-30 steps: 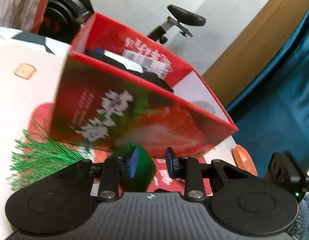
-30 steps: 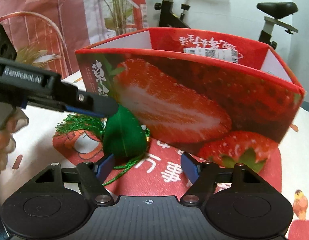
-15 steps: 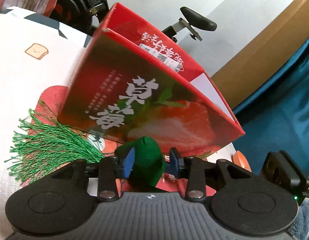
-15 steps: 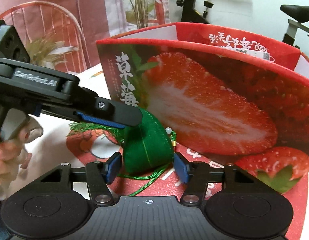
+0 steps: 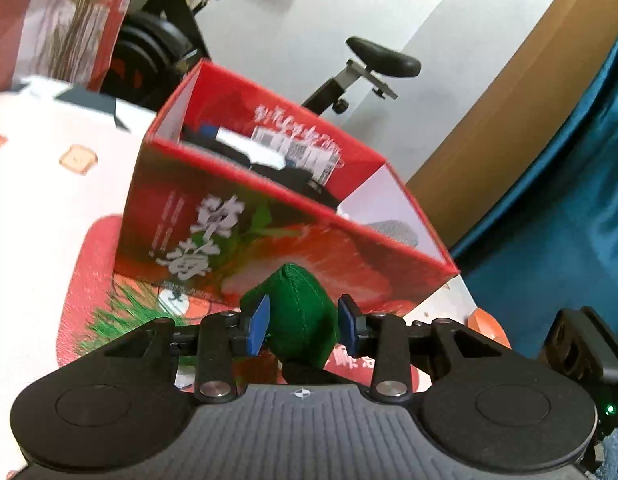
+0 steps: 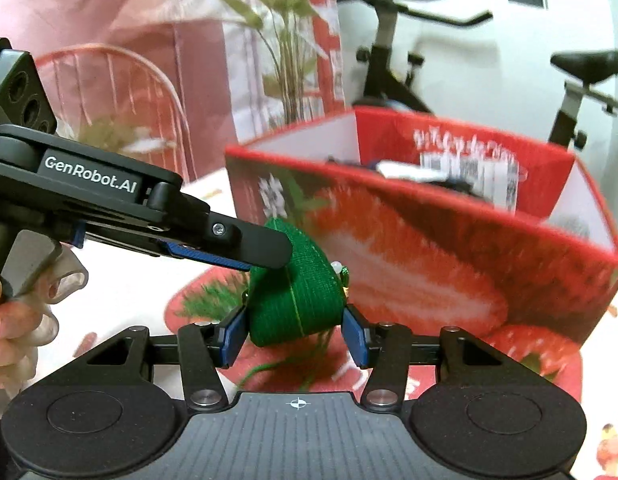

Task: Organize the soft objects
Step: 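Close the right tool on the green sachet beside the left tool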

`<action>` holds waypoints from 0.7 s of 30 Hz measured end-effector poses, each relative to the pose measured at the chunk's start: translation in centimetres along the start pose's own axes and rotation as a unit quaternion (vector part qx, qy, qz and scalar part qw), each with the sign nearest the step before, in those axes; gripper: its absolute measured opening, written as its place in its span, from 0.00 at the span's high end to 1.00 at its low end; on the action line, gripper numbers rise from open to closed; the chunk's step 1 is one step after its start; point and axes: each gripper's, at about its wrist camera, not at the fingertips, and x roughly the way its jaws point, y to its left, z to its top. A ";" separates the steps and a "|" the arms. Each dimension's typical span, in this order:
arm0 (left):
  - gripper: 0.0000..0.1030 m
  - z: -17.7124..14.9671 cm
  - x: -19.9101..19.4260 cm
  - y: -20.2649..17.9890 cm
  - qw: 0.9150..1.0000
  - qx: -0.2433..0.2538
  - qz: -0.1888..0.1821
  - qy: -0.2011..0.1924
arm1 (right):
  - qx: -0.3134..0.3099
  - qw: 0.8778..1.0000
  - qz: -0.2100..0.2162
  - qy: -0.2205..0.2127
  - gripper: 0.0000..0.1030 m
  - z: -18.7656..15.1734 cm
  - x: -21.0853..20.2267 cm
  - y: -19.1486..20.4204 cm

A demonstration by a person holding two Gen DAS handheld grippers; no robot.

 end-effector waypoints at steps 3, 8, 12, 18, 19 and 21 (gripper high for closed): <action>0.63 0.3 -1.4 -1.2 1.000 0.008 0.013 -0.010 | -0.010 1.000 -0.002 -0.023 0.54 0.8 -1.5 0.6; 0.63 1.0 -3.0 -3.3 0.999 0.030 0.022 -0.029 | -0.022 0.998 -0.009 -0.055 0.54 2.3 -3.5 1.2; 0.63 1.8 -3.5 -5.0 0.998 0.049 0.021 -0.042 | -0.025 0.997 -0.016 -0.075 0.54 3.3 -4.7 1.1; 0.63 3.4 -4.1 -6.8 0.995 0.076 0.014 -0.063 | -0.037 0.993 -0.030 -0.105 0.54 5.2 -6.3 0.8; 0.63 3.7 -4.2 -7.1 0.995 0.080 0.011 -0.066 | -0.040 0.993 -0.033 -0.110 0.54 5.6 -6.5 0.6; 0.63 4.6 -4.3 -7.7 0.994 0.086 0.006 -0.075 | -0.050 0.991 -0.040 -0.121 0.54 6.5 -6.8 0.3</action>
